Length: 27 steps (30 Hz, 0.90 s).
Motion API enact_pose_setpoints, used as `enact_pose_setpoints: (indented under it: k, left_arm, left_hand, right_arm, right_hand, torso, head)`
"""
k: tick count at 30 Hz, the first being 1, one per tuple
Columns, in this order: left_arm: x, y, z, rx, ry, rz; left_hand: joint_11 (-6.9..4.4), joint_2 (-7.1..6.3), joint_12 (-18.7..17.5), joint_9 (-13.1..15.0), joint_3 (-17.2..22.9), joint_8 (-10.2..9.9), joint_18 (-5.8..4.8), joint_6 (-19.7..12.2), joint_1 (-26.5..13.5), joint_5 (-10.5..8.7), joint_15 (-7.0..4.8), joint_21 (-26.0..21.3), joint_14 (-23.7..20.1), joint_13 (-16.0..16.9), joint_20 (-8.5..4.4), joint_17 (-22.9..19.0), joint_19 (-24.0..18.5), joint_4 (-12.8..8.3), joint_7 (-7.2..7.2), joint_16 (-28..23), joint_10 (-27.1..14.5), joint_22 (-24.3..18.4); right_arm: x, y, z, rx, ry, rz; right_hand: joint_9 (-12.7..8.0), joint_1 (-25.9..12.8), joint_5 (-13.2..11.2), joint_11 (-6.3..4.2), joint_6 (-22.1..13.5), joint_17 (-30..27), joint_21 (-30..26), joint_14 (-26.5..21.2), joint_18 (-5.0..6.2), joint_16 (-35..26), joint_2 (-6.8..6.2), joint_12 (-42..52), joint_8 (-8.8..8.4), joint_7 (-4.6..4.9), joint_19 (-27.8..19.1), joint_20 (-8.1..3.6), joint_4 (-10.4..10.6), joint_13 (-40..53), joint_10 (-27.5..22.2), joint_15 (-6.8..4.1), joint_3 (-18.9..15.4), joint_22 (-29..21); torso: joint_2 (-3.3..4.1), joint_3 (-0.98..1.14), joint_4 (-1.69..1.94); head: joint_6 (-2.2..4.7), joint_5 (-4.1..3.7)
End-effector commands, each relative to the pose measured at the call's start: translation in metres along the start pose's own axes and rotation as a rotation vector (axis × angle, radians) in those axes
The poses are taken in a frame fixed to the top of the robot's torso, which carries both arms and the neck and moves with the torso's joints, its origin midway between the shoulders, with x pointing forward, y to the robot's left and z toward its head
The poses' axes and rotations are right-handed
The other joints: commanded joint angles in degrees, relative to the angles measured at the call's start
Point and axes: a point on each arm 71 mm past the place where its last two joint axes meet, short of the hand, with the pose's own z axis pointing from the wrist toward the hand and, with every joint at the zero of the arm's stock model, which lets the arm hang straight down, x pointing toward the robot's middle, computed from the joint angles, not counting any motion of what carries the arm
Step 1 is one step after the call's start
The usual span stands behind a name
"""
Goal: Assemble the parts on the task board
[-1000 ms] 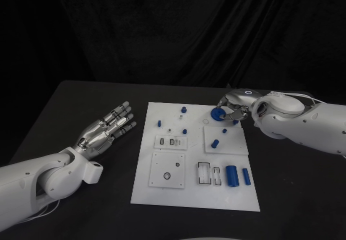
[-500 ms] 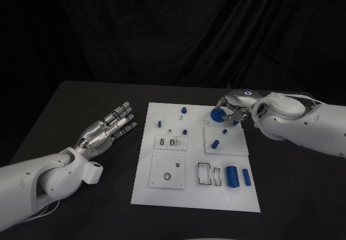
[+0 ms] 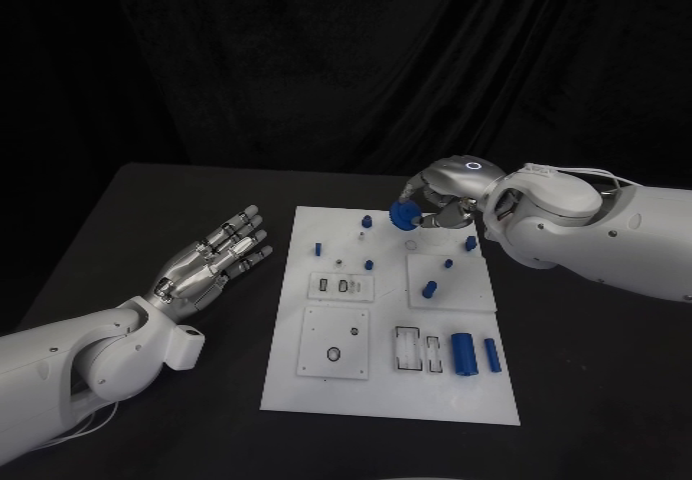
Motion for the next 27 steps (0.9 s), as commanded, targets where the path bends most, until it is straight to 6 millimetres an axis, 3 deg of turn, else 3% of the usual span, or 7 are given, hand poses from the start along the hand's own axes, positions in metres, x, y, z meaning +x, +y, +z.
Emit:
enact_pose_setpoints:
  k: [1,8,14,21,27]
  left_arm:
    - [0.002,-0.010,0.001,0.139,0.015,-0.012]
    - [0.003,-0.009,0.002,0.139,0.018,-0.014]
    - [0.003,-0.008,0.003,0.138,0.020,-0.014]
    - [0.003,-0.008,0.004,0.137,0.022,-0.016]
    - [0.003,-0.008,0.005,0.136,0.023,-0.016]
  left_hand:
    - [0.52,0.40,0.3,0.0,0.2,0.2,0.66,0.0,0.0,0.35,0.30,0.2,0.1,0.1,0.24,0.1,0.0,0.0,0.43,0.3,0.0,0.1]
    - [0.56,0.40,0.3,0.0,0.3,0.1,0.64,-0.1,-0.1,0.34,0.39,0.3,0.1,0.0,0.30,0.1,0.0,-0.1,0.39,0.3,0.0,0.1]
    - [0.56,0.40,0.3,0.0,0.3,0.1,0.64,-0.1,-0.1,0.34,0.39,0.3,0.1,0.0,0.30,0.1,0.0,-0.1,0.39,0.3,0.0,0.1]
    - [0.56,0.40,0.3,0.0,0.3,0.1,0.64,-0.1,-0.1,0.34,0.39,0.3,0.1,0.0,0.30,0.1,0.0,-0.1,0.39,0.3,0.0,0.1]
    - [0.56,0.40,0.3,0.0,0.3,0.1,0.64,-0.1,-0.1,0.34,0.39,0.3,0.1,0.0,0.30,0.1,0.0,-0.1,0.39,0.3,0.0,0.1]
  right_arm:
    - [-0.001,0.013,0.009,-0.048,-0.010,-0.010]
    - [0.012,0.029,0.027,-0.095,0.026,-0.010]
    - [0.025,0.035,0.038,-0.111,0.055,-0.010]
    - [0.032,0.038,0.045,-0.110,0.088,-0.015]
    - [0.034,0.040,0.049,-0.106,0.109,-0.019]
  right_hand:
    - [20.9,-0.4,-0.2,-0.37,-0.5,15.1,0.2,6.0,-0.17,0.1,-0.01,0.2,8.07,-0.01,4.1,-0.38,0.3,15.1,5.9,-0.48,0.1,13.4]
    - [21.0,-0.4,-0.3,-0.39,-0.7,15.1,0.2,6.0,-0.17,0.1,0.02,0.2,8.06,-0.01,4.1,-0.39,0.4,15.1,5.9,-0.50,0.1,13.4]
    - [21.0,-0.4,-0.3,-0.38,-0.8,15.1,0.2,6.0,-0.16,0.1,0.08,0.2,8.06,0.00,4.1,-0.40,0.4,15.1,5.9,-0.51,0.2,13.4]
    - [20.9,-0.5,-0.5,-0.29,-1.4,15.1,0.1,6.0,-0.12,0.1,0.09,0.2,7.89,0.15,4.0,-0.40,0.4,15.1,5.9,-0.47,0.3,13.3]
    - [20.8,-0.5,-0.8,-0.20,-2.1,15.1,-0.1,6.0,-0.08,0.1,0.07,0.2,7.55,0.27,3.9,-0.36,0.5,15.1,5.9,-0.39,0.5,13.2]
  torso:
    - [0.00,-0.06,0.04]
    - [-0.10,-0.16,0.13]
    - [0.06,0.01,0.25]
    - [0.02,-0.01,0.32]
    - [0.05,0.04,0.18]
  head:
    - [0.07,-0.12]
    - [0.07,-0.12]
    - [0.08,-0.25]
    - [-0.13,-0.44]
    - [-0.21,-0.44]
